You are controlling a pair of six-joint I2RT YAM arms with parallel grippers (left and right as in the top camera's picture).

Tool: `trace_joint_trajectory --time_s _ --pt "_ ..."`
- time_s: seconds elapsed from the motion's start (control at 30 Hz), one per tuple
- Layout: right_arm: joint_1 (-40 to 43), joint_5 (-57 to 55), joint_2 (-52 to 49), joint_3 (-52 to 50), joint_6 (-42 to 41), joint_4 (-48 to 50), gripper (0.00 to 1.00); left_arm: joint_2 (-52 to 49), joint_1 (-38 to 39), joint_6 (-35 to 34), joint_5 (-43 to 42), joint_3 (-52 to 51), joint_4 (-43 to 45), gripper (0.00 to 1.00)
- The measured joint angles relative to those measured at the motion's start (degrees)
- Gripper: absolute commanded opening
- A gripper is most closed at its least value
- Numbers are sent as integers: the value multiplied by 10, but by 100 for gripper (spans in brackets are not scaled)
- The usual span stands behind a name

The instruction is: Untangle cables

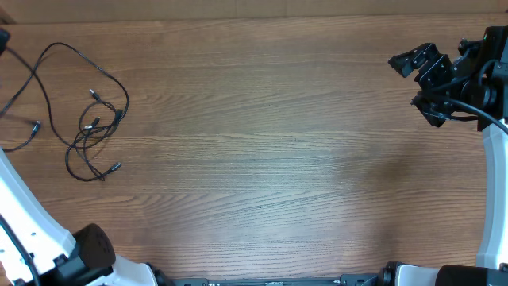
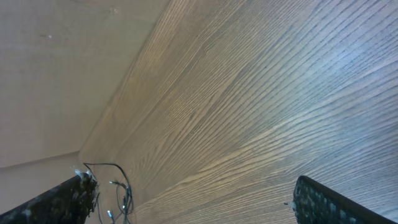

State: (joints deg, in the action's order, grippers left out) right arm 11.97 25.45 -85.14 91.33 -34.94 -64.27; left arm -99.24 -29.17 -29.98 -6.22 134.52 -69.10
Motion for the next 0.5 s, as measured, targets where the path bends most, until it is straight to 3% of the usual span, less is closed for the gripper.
trace_joint_trajectory --time_s 0.03,0.07,0.3,0.5 --pt "0 0 0 0 1 0 100 -6 -5 0 10 0 -4 66" --pt "0 0 0 0 2 -1 100 -14 -11 -1 17 0 -11 73" --pt "0 1 0 0 19 -9 100 -67 -32 -3 31 0 -59 74" --pt "0 3 0 0 82 -13 100 -43 -33 -3 -21 0 -44 74"
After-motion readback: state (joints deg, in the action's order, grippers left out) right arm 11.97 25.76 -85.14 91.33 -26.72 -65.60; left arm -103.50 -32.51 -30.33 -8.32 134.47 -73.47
